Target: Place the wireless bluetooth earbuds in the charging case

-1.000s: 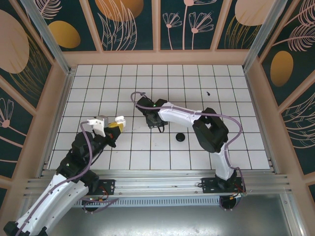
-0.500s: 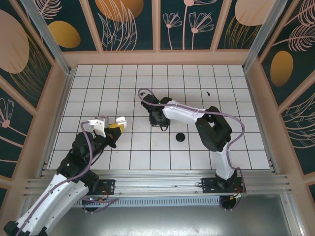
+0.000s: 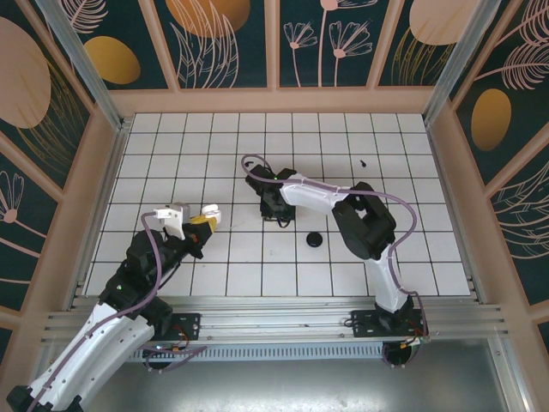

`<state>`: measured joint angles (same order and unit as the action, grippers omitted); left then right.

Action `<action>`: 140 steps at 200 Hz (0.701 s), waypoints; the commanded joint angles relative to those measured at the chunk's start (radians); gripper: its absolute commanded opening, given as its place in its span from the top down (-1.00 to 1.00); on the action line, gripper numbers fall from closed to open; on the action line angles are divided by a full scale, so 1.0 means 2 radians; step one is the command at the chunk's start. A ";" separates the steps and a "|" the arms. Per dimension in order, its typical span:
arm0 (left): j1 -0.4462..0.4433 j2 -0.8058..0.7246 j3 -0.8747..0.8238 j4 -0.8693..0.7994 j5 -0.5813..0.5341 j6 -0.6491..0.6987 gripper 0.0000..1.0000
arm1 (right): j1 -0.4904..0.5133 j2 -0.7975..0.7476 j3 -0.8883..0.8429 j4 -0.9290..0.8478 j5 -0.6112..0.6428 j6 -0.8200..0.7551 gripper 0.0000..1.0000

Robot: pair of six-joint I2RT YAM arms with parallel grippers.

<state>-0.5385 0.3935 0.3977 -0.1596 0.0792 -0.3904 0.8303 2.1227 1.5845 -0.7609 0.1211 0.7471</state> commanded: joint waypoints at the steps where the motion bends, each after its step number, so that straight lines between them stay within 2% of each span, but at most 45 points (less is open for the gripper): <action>1: -0.001 -0.002 -0.007 0.017 0.008 -0.003 1.00 | -0.001 0.012 0.018 -0.021 -0.009 0.013 0.41; 90: -0.001 -0.001 -0.014 0.021 0.010 -0.003 1.00 | -0.004 0.023 0.029 -0.026 -0.004 0.004 0.65; 116: -0.001 -0.001 -0.017 0.026 0.015 -0.001 1.00 | -0.005 0.009 0.024 -0.020 -0.001 -0.003 0.69; 140: -0.002 -0.002 -0.025 0.049 0.044 0.014 1.00 | -0.006 -0.024 0.003 0.005 -0.006 -0.010 0.71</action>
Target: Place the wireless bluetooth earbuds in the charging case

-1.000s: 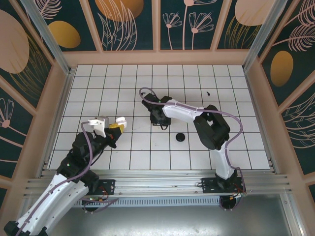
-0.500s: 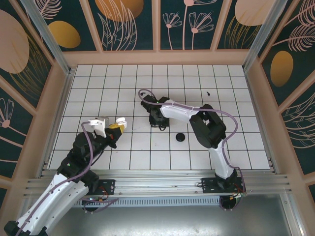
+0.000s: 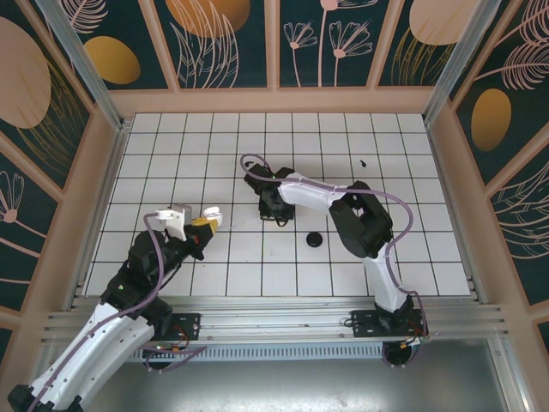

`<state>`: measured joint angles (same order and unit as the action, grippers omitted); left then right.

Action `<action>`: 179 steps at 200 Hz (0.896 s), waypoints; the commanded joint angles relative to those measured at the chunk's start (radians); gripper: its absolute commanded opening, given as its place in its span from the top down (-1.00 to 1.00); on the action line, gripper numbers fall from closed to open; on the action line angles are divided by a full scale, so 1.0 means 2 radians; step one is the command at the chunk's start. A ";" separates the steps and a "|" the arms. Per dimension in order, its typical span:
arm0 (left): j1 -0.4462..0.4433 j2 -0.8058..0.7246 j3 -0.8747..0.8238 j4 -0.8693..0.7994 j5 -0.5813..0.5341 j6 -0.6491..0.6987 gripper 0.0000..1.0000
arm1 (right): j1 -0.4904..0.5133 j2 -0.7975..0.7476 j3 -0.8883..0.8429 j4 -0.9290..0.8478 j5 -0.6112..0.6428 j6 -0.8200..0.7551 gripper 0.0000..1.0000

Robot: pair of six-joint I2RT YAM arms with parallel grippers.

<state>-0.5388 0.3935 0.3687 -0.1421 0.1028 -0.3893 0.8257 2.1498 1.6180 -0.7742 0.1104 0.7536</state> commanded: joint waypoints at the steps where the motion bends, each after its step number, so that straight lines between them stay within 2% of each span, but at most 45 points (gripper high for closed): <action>1: -0.001 -0.002 -0.011 0.042 0.034 0.014 1.00 | -0.004 -0.040 -0.015 0.013 -0.001 -0.014 0.71; 68: -0.001 0.010 -0.021 0.109 0.120 0.056 1.00 | -0.009 -0.198 -0.124 0.119 -0.035 -0.044 0.80; 129: -0.001 0.037 -0.024 0.175 0.156 0.074 1.00 | -0.004 -0.359 -0.213 0.241 -0.091 -0.048 0.81; 179: -0.001 0.071 -0.015 0.229 0.177 0.081 1.00 | 0.060 -0.445 -0.241 0.315 -0.036 -0.065 0.84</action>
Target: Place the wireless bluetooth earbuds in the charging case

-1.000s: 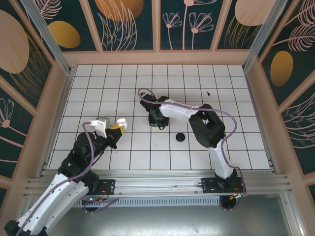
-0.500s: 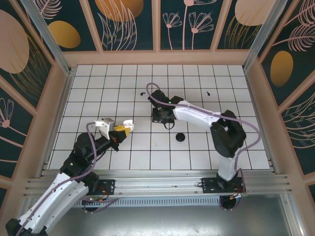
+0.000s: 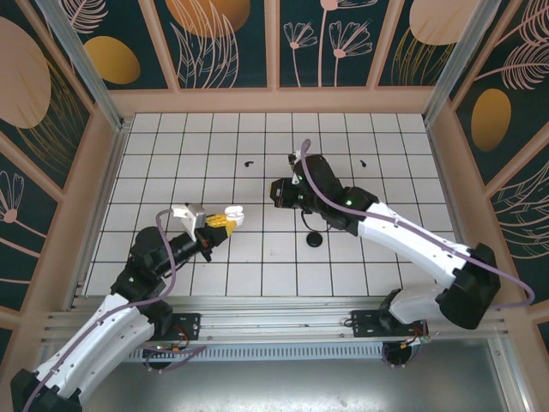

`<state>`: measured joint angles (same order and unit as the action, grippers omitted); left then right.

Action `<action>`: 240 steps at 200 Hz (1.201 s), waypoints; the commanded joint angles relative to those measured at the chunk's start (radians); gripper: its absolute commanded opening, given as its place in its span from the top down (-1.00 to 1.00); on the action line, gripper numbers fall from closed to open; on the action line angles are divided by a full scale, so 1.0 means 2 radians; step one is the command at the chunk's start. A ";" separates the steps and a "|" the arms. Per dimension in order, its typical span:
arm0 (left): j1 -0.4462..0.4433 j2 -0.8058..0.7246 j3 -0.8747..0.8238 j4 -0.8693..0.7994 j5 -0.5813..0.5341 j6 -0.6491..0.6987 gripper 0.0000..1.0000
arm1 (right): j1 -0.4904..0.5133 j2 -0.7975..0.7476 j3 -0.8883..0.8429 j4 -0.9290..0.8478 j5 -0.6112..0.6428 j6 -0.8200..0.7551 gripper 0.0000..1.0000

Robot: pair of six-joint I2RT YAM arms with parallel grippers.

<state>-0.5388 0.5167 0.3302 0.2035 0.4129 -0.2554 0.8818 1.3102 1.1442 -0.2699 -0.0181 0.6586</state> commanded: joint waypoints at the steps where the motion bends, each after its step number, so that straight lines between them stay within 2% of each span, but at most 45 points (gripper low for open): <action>1: -0.001 0.010 0.004 0.057 0.022 0.015 1.00 | 0.034 -0.026 -0.004 0.064 0.030 -0.019 0.84; 40: -0.001 0.025 0.012 0.082 0.032 0.023 1.00 | 0.074 -0.033 -0.007 0.129 0.019 -0.030 0.84; 62: -0.001 0.034 0.021 0.092 0.038 0.020 1.00 | 0.084 -0.025 -0.010 0.153 -0.005 -0.038 0.83; 103: -0.001 0.034 0.031 0.105 0.034 0.000 1.00 | 0.095 -0.018 -0.023 0.181 -0.011 -0.048 0.84; 162: -0.001 0.030 0.033 0.124 0.009 -0.022 1.00 | 0.114 -0.015 -0.029 0.173 0.057 -0.039 0.85; 240: -0.001 0.038 0.045 0.124 -0.001 -0.021 1.00 | 0.132 -0.001 -0.023 0.181 0.077 -0.037 0.85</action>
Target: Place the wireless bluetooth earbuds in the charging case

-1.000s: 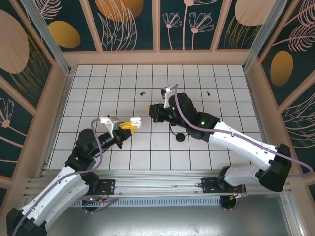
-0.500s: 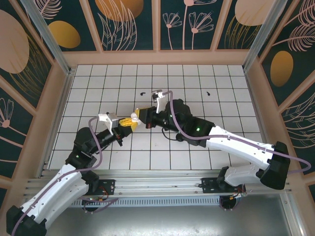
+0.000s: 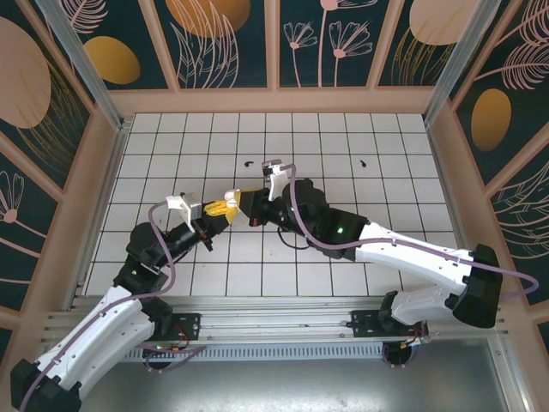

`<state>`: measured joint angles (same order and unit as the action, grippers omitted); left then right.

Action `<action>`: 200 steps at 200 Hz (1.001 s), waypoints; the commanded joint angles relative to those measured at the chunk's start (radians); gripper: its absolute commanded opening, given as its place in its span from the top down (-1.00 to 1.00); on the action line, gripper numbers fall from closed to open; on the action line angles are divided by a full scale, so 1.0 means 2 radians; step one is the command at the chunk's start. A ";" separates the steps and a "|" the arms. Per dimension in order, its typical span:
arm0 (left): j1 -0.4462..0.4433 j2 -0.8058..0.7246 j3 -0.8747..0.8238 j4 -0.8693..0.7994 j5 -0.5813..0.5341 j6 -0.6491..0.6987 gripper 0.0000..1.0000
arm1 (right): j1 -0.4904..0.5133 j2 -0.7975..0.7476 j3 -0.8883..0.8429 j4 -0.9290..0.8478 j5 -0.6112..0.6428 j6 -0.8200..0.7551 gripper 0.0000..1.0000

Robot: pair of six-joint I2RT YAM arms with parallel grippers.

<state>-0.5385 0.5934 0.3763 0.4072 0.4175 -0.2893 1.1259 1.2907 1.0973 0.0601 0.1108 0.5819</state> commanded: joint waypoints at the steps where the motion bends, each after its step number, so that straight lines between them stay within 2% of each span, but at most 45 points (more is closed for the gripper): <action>1: -0.001 0.000 0.021 0.022 -0.003 -0.004 1.00 | 0.010 0.009 0.000 0.016 0.012 0.001 0.85; 35: -0.001 0.003 0.020 0.020 -0.007 -0.003 1.00 | 0.018 0.008 0.002 0.025 0.027 0.008 0.86; 83: -0.001 0.003 0.017 0.023 -0.017 -0.001 1.00 | 0.024 -0.005 -0.013 0.035 0.079 0.048 0.85; 200: -0.001 0.018 0.022 0.011 -0.014 0.023 1.00 | 0.025 0.005 0.009 0.037 0.096 0.044 0.85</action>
<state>-0.5385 0.6270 0.3866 0.4076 0.3920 -0.2726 1.1671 1.2987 1.0779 0.1162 0.2886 0.6643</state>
